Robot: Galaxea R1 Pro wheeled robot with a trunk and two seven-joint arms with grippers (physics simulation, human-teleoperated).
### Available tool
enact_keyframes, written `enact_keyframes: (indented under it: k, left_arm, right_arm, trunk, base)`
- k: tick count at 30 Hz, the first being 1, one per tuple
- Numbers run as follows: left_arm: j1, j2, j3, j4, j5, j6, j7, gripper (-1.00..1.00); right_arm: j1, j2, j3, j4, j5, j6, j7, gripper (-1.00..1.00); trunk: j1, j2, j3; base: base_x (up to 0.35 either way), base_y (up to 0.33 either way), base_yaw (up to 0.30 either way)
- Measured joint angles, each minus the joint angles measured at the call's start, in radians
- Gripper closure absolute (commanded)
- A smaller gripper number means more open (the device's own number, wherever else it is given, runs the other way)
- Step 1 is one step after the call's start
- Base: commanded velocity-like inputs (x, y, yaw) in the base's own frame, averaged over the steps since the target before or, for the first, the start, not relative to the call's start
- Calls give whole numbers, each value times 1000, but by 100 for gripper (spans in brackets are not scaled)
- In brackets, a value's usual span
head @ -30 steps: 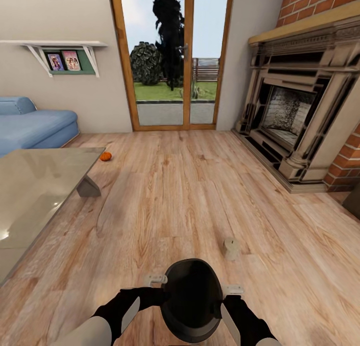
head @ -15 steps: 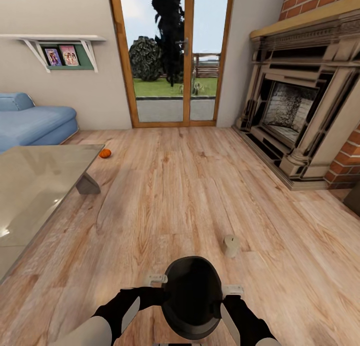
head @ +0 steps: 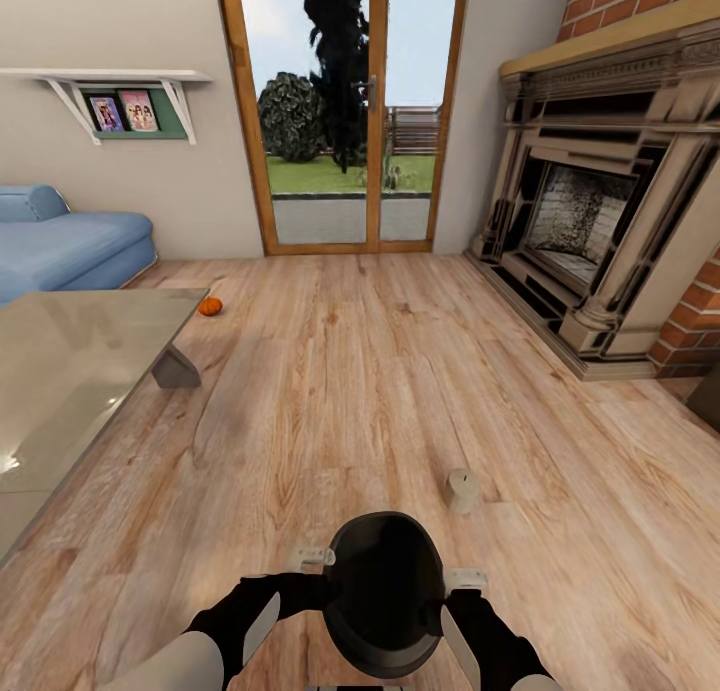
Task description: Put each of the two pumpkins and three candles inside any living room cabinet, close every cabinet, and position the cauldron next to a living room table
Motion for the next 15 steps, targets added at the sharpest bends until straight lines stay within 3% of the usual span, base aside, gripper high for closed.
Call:
enact_keyframes:
  k: [15]
  left_arm:
    - [0, 0, 0, 0, 0, 0, 4, -100]
  right_arm:
    - [0, 3, 1, 0, 2, 0, 6, -100]
  trunk:
    - [0, 0, 0]
  base:
    - [0, 0, 0]
